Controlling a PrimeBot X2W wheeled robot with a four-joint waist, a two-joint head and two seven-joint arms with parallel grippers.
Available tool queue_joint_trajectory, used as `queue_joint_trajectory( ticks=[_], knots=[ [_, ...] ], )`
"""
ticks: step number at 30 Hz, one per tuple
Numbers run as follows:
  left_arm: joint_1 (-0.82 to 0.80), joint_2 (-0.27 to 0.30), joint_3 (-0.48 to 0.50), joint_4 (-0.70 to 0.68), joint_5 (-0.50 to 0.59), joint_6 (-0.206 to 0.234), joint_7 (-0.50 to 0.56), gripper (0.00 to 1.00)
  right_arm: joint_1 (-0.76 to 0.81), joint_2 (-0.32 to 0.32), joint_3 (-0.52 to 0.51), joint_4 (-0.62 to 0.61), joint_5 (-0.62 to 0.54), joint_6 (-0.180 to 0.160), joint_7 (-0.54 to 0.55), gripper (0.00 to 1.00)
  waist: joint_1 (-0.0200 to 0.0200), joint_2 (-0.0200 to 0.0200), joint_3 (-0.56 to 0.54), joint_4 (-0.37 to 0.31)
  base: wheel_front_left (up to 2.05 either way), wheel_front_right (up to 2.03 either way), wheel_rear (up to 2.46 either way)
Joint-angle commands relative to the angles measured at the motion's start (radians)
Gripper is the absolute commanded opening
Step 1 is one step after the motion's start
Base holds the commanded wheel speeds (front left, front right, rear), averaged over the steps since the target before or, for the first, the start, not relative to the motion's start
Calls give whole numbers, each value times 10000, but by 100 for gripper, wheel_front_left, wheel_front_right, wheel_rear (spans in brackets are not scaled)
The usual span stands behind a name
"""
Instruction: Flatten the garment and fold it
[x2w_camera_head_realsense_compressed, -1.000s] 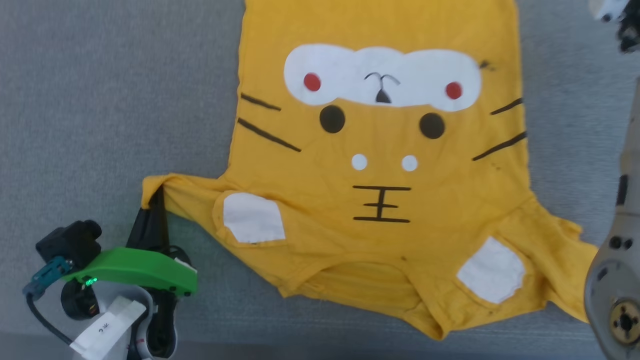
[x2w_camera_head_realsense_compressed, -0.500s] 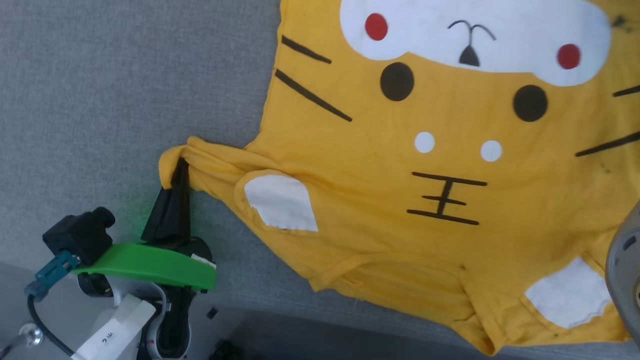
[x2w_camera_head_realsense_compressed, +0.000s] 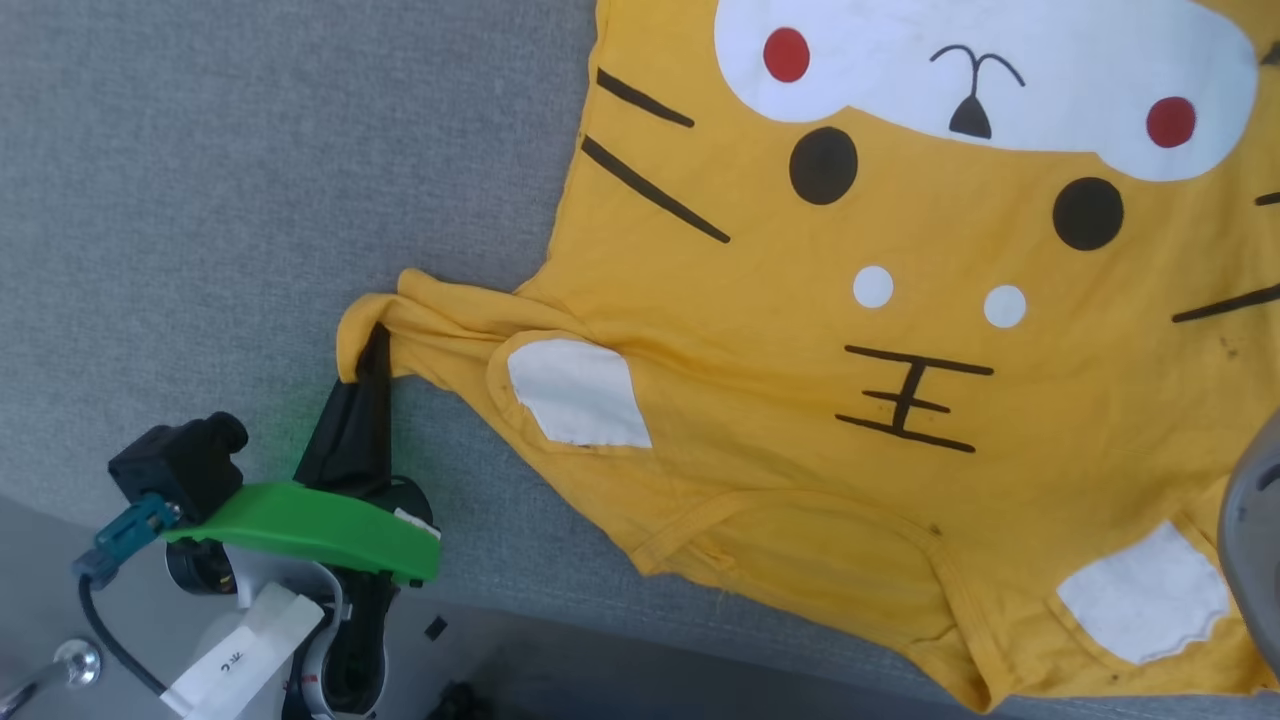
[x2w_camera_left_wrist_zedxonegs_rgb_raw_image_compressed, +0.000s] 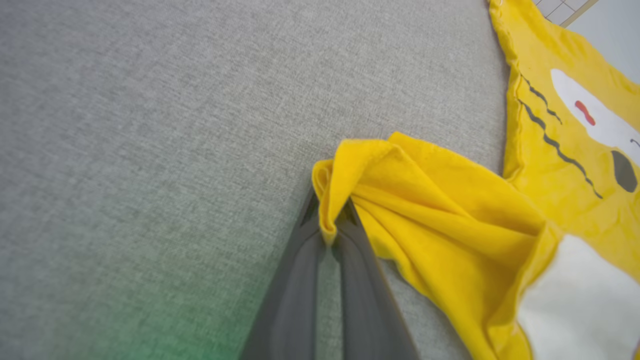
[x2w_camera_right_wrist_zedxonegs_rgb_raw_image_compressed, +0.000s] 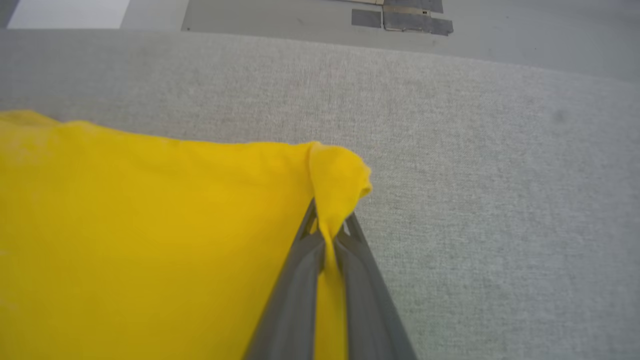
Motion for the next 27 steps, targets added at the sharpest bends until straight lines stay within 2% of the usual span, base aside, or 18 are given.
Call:
queue_joint_trajectory(
  ticks=[1, 5, 9, 14, 17, 22, 27],
  knots=[
    [-36, 80, -49, 262, 41, 76, 128, 0, 100, -123, -74, -109, 180, -13, -275, 0, -1, 0, -1135, -686, 0, 0, 0],
    [32, 106, -94, 593, 42, 135, 224, 0, 653, -643, 184, -303, 770, -13, -853, 0, -1, 0, -2201, -1188, 0, 0, 0],
    [215, 121, -87, 918, 14, 237, 295, 0, 2098, -1216, 676, -858, 1537, -13, -1043, 0, -1, 0, -3218, -1736, 0, 0, 0],
    [685, 93, 7, 1200, -68, 472, 326, 0, 5342, -1698, 1339, -2320, 2961, -13, -762, 0, -1, 0, -4385, -2508, 0, 0, 0],
    [950, 81, 43, 1302, -98, 592, 340, 0, 7364, -1677, 1405, -3247, 3643, -13, -477, 0, -1, 0, -4810, -2788, 0, 0, 0],
    [1319, 55, 128, 1501, -187, 716, 300, 0, 10505, -649, 1507, -4408, 4736, -13, -94, 0, -1, 0, -5323, -3117, 0, 0, 0],
    [1489, 20, 170, 1687, -272, 770, 265, 0, 12594, 289, 1957, -4751, 5455, -13, 265, 0, -1, 0, -5502, -3152, 0, 0, 0]
  ],
)
